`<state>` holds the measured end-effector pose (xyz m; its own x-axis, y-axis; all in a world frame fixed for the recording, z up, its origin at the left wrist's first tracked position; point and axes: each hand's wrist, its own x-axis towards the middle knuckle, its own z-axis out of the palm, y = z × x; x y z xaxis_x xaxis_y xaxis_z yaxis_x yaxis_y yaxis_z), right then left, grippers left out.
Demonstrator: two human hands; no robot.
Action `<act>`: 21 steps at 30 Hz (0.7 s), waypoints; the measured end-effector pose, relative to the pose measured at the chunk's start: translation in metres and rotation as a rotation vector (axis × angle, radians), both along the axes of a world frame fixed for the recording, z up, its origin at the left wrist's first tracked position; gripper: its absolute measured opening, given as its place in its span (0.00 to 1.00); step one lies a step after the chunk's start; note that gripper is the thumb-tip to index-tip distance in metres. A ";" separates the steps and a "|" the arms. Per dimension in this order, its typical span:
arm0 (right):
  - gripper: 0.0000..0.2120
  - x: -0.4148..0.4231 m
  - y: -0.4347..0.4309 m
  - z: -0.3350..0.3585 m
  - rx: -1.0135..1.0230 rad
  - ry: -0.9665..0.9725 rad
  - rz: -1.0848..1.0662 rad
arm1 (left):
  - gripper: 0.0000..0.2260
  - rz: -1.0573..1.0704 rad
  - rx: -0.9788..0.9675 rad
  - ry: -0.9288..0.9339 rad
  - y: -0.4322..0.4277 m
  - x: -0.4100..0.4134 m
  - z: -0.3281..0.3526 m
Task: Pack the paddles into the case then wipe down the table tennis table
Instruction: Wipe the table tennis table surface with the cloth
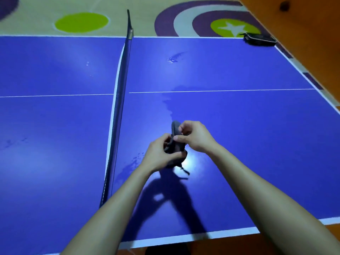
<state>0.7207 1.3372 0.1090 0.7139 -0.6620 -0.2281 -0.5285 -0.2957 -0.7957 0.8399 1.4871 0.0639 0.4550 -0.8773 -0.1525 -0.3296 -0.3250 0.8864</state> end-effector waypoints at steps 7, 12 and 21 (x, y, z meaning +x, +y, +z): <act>0.08 0.002 -0.010 0.019 -0.190 0.026 0.114 | 0.06 0.015 0.078 -0.139 0.037 0.065 0.015; 0.10 0.002 -0.021 0.026 -0.580 0.380 0.311 | 0.05 0.040 0.258 -0.475 0.060 0.112 0.022; 0.05 0.010 -0.026 0.022 -0.563 0.396 0.351 | 0.12 0.024 0.224 -0.407 0.073 0.145 0.057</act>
<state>0.7303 1.3110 0.1309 0.8387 -0.5041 -0.2062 -0.5431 -0.8024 -0.2473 0.9852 1.5599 0.1206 0.5367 -0.8317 -0.1422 -0.6262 -0.5056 0.5936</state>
